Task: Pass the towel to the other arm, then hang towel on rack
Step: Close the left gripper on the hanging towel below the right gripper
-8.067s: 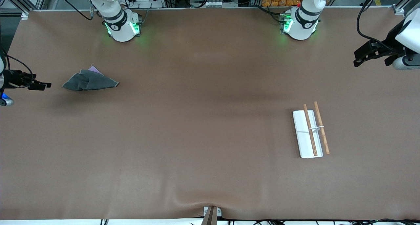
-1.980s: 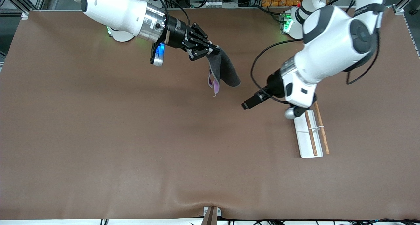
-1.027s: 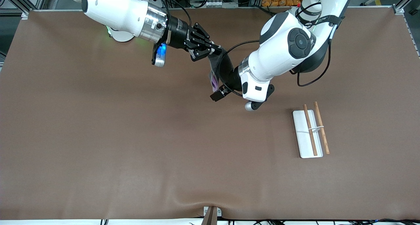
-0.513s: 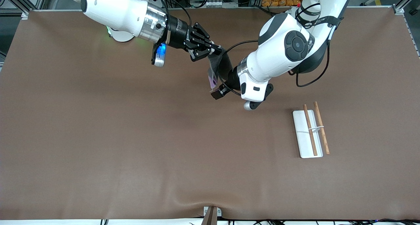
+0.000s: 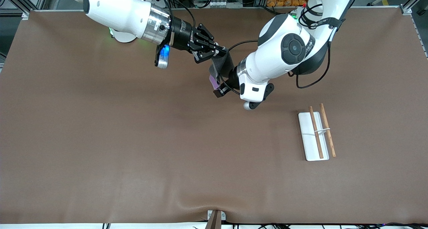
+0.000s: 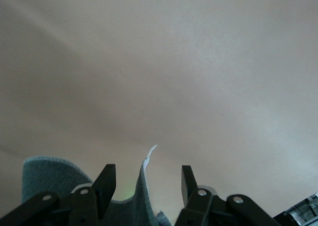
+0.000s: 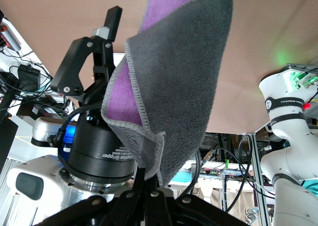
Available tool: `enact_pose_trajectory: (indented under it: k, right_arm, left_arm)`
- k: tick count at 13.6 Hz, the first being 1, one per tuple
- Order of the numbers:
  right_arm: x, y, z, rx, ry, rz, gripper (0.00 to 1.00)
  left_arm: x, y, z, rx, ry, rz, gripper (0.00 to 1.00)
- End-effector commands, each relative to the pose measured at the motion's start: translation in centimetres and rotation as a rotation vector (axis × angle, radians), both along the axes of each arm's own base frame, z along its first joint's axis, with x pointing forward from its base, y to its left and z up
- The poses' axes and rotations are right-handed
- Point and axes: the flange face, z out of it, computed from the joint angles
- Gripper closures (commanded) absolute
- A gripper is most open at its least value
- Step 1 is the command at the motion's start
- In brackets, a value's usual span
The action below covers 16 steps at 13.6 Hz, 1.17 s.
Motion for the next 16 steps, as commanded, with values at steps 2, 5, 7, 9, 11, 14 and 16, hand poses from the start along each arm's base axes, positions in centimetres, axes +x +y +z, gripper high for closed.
enact_pose_trajectory:
  k: [2, 5, 7, 9, 11, 14, 16]
  right_arm:
    - [0.4, 0.6, 0.5, 0.01, 0.012, -0.004, 1.0]
    - [0.4, 0.7, 0.7, 0.013, 0.01, -0.003, 1.0]
    - [0.4, 0.7, 0.6, 0.012, 0.011, -0.003, 1.0]
    - [0.5, 0.6, 0.6, 0.012, 0.011, -0.005, 1.0]
    - [0.5, 0.6, 0.5, 0.011, 0.012, -0.005, 1.0]
    - [0.6, 0.5, 0.5, 0.011, 0.012, -0.006, 1.0]
    - [0.6, 0.6, 0.4, 0.01, 0.014, -0.006, 1.0]
  left_arm:
    - [-0.7, -0.7, 0.2, 0.008, 0.024, -0.003, 0.44]
    - [-0.7, -1.0, -0.3, 0.01, 0.031, -0.003, 0.52]
    - [-0.6, -1.1, -0.7, 0.012, 0.036, -0.003, 0.53]
    - [-0.8, -1.3, -0.5, 0.01, 0.037, -0.004, 0.58]
    - [-0.8, -1.3, -0.3, 0.007, 0.035, -0.004, 0.67]
    - [-0.7, -1.3, 0.0, -0.003, 0.036, -0.001, 0.68]
    - [-0.9, -1.5, 0.1, -0.004, 0.035, -0.004, 0.68]
